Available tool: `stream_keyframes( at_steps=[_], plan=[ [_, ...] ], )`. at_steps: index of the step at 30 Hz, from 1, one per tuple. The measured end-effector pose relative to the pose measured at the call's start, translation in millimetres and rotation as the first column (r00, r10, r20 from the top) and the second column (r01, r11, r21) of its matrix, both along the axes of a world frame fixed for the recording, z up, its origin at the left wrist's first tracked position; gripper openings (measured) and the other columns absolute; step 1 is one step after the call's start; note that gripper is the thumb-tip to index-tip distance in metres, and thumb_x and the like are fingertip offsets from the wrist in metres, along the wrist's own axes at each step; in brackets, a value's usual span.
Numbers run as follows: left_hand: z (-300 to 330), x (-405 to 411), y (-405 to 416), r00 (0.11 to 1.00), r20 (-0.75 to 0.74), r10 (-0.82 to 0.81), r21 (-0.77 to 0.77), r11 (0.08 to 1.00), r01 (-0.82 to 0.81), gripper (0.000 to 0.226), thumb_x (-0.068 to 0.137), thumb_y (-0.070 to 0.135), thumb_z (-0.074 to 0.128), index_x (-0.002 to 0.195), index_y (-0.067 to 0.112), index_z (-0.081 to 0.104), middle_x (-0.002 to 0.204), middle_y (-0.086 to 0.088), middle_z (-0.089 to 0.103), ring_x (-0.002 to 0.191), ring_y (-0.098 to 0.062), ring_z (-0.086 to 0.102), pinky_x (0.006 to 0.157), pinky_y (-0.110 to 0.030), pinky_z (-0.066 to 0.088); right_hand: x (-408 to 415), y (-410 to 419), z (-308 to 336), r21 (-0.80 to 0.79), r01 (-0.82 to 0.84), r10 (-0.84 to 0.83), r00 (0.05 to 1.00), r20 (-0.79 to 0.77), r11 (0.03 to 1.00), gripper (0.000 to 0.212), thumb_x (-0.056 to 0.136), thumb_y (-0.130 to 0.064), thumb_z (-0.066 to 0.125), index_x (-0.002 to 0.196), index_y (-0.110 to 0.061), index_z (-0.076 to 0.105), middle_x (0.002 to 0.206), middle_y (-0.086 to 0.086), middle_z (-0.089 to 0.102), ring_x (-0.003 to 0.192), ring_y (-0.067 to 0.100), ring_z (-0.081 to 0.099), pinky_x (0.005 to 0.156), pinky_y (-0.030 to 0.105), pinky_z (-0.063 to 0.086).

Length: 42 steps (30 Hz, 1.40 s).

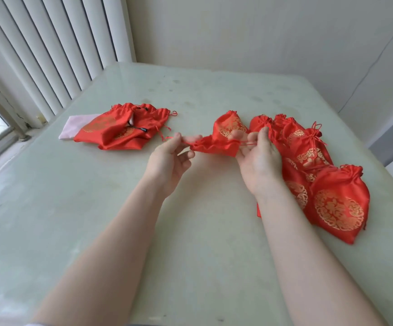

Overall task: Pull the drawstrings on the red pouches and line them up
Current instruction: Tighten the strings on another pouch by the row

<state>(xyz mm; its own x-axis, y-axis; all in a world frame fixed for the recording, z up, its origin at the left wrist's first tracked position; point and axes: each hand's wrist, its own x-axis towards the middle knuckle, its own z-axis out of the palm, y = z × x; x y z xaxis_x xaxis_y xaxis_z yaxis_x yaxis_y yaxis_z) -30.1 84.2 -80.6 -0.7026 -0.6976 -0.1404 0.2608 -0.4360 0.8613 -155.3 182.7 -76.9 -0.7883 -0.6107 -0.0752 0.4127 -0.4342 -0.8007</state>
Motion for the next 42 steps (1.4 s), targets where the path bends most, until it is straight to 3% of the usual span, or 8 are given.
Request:
stream_keyframes(
  at_steps=[4,8,12,16,22,25,33,42],
  plan=[
    [-2,5,-10,0.999,0.022,0.023,0.191,0.981,-0.027,0.038,0.1,0.028,0.034,0.065,0.016,0.043,0.06,0.005,0.063,0.041,-0.004,0.04,0.038,-0.013,0.028,-3,12,2,-0.08,0.019,0.008,0.948,0.318,0.997,0.047,0.101,-0.038,0.027,0.058,-0.02,0.03,0.04,-0.004,0.029,0.035,0.011,0.036,0.046,0.022,0.044],
    [-5,1,-8,0.989,0.149,0.009,0.205,0.978,-0.04,0.041,0.1,0.03,0.034,0.06,0.021,0.029,0.042,0.008,0.043,0.032,-0.004,0.031,0.035,-0.015,0.023,-3,15,4,0.279,-0.088,0.074,0.995,0.06,0.956,0.046,0.101,-0.039,0.03,0.058,-0.022,0.028,0.038,-0.01,0.017,0.031,0.006,0.011,0.034,0.015,0.009],
    [-5,1,-3,0.964,0.264,-0.027,-0.004,1.0,0.029,0.043,0.099,0.033,0.036,0.058,0.021,0.027,0.043,0.008,0.037,0.037,-0.008,0.025,0.038,-0.017,0.022,3,14,1,0.512,-0.087,0.232,0.946,-0.226,0.854,0.039,0.101,-0.03,0.033,0.065,-0.016,0.041,0.036,-0.012,0.024,0.03,0.003,0.016,0.036,0.011,0.011],
    [-4,5,4,0.929,0.363,0.073,-0.363,0.929,0.069,0.042,0.098,0.034,0.041,0.061,0.017,0.05,0.052,0.003,0.042,0.041,-0.008,0.029,0.046,-0.02,0.025,13,16,-9,0.64,-0.048,0.49,0.689,-0.535,0.767,0.017,0.092,-0.012,0.054,0.079,-0.008,0.063,0.046,-0.017,0.047,0.04,-0.003,0.04,0.044,0.009,0.031],
    [12,1,26,0.959,0.271,0.079,-0.545,0.834,0.086,0.027,0.097,0.02,0.045,0.094,0.004,0.067,0.034,0.017,0.044,0.037,0.003,0.039,0.043,-0.007,0.026,25,13,-10,0.664,-0.169,0.614,0.591,-0.523,0.728,0.008,0.081,-0.008,0.068,0.087,-0.009,0.072,0.057,-0.016,0.059,0.053,-0.004,0.048,0.058,0.01,0.035],
    [13,-1,32,0.961,0.268,0.063,-0.558,0.824,0.101,0.026,0.096,0.018,0.047,0.096,0.002,0.067,0.043,-0.002,0.039,0.04,0.009,0.046,0.044,-0.004,0.029,30,12,-11,0.685,-0.201,0.656,0.559,-0.507,0.701,0.006,0.079,-0.01,0.07,0.083,-0.006,0.072,0.075,0.004,0.063,0.07,0.007,0.052,0.068,0.023,0.039],
    [7,-2,27,0.951,0.303,0.065,-0.551,0.826,0.119,0.026,0.094,0.023,0.051,0.085,0.005,0.067,0.042,0.014,0.045,0.035,0.0,0.034,0.04,-0.013,0.026,32,9,-13,0.646,-0.192,0.569,0.691,-0.445,0.738,0.035,0.086,-0.01,0.061,0.055,-0.02,0.049,0.048,-0.009,0.044,0.046,0.004,0.037,0.049,0.017,0.029],
    [-13,-3,27,0.873,0.475,-0.111,-0.511,0.773,0.376,0.017,0.089,0.013,0.06,0.073,0.014,0.059,0.054,0.008,0.055,0.043,0.0,0.049,0.043,-0.014,0.04,18,12,-8,0.338,-0.288,0.329,0.942,-0.068,0.896,0.024,0.097,-0.012,0.04,0.075,-0.014,0.048,0.044,-0.007,0.043,0.041,0.006,0.032,0.038,0.018,0.017]
  ],
)
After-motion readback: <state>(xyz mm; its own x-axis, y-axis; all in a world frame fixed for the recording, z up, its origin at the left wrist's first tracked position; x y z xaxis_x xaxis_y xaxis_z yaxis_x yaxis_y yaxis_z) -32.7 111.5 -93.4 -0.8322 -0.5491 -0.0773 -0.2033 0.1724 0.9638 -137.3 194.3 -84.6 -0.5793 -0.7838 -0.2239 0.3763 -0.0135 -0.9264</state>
